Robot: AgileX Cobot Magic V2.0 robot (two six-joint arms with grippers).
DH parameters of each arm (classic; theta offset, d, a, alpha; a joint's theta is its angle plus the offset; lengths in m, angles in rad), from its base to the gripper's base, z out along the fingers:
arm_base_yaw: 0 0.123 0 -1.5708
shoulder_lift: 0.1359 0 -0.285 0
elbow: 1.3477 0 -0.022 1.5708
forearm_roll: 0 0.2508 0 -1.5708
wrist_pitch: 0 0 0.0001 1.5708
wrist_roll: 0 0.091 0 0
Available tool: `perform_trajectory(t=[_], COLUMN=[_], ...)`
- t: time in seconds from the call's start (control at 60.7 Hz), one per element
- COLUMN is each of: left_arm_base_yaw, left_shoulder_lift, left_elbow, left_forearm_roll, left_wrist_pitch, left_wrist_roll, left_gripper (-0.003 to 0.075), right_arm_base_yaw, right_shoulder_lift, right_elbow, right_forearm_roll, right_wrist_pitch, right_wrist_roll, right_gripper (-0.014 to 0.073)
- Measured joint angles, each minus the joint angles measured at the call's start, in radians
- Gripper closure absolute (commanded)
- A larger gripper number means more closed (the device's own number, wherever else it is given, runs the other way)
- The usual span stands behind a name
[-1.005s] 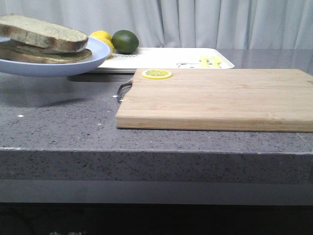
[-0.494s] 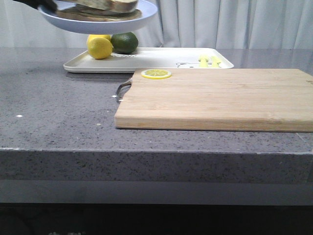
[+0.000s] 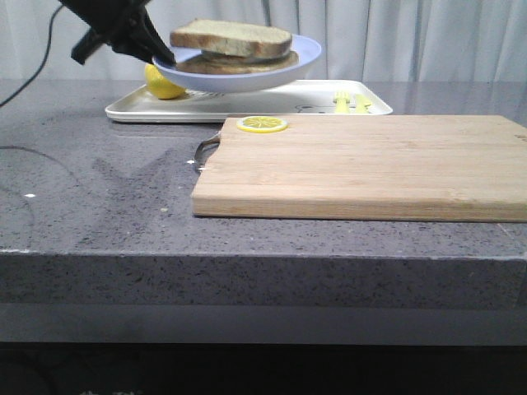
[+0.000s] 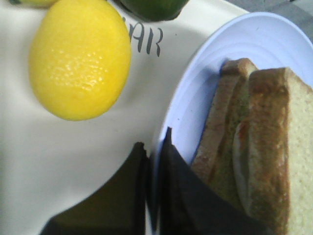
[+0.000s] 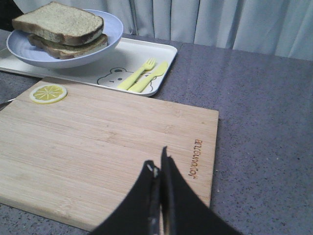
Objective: Place bread and move sandwich to tray
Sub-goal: 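Carry the plate onto the white tray and lower it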
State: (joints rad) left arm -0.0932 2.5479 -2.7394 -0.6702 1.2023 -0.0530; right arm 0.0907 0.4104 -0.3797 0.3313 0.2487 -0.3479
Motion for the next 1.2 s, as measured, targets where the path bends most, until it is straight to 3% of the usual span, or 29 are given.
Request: perform_trajectory(t=[0.412,0.988,1.202], left_arm_base_yaw=[-0.01,-0.021,-0.023], left_shoulder_lift=[0.051,0.1,0.1], left_elbow=[-0.006,-0.011,-0.011], left_forearm_roll=[-0.037,-0.068,-0.06], left_wrist_pitch=[-0.116,-0.182,-0.212], left_wrist_roll=[0.197,0.251,0.264], left_gripper=[0.0738,0.0733,0.057], right_arm_base_yaw=[0.0,0.0,0.0], right_shoulder_lift=[0.0,0.0,0.0], right_elbow=[0.0,0.0,0.0], right_forearm_roll=[0.002,0.002,0.002], right_wrist_pitch=[0.0,0.0,0.0], right_wrist_roll=[0.0,0.0,0.0], right_gripper=[0.0703,0.0703,0.0703])
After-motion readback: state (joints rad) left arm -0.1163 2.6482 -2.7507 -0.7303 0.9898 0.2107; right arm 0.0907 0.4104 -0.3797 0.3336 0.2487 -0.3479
